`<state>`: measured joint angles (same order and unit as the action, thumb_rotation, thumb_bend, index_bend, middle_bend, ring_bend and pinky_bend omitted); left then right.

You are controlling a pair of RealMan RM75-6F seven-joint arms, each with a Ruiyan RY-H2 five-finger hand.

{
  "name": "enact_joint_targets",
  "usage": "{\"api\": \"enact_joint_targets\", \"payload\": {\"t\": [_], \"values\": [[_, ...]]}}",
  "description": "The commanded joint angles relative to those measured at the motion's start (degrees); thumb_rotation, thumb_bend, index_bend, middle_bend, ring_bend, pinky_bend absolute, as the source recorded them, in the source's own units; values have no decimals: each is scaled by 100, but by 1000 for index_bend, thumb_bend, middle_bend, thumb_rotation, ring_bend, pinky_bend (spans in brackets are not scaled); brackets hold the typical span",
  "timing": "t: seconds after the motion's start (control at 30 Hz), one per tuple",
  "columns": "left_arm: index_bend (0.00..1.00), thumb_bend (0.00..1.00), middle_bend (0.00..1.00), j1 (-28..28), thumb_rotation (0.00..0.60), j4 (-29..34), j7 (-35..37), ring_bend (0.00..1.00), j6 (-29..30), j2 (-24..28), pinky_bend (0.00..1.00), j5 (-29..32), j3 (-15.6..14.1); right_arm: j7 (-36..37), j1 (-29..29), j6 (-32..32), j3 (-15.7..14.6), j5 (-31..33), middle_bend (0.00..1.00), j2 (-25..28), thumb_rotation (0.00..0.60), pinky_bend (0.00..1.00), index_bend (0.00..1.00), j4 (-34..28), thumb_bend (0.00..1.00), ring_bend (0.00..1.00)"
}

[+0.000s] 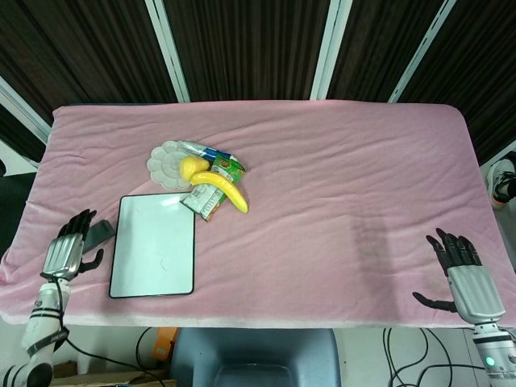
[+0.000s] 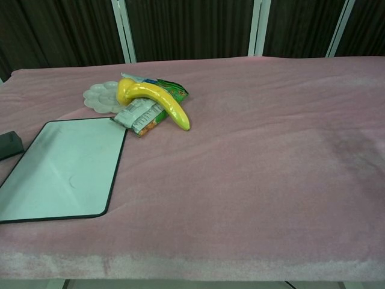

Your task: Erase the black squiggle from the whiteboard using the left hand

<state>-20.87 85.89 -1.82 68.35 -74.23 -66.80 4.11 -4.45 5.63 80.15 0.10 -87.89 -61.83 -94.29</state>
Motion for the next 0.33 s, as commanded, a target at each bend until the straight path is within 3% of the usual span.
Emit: {"api": "enact_joint_targets", "payload": {"t": [0.03,0.13,0.33], "values": [[0,419,0,837,600,657,199,0,1119,473,93,-1270,-809,-60,0,3,-7,-15,0,-28,600,0,0,-10,217,0],[0,423,0,958,600,746,-353,0,1096,635,67,-1470,-1093,-97,-13,42,-22,-64,0,-47,600,0,0,-12,217,0],[0,421,0,1133,600,858,-600,0,1400,583,62,-1579,-979,-106,-35,83,-27,-80,0,-59,600,0,0,-16,217,0]]}}
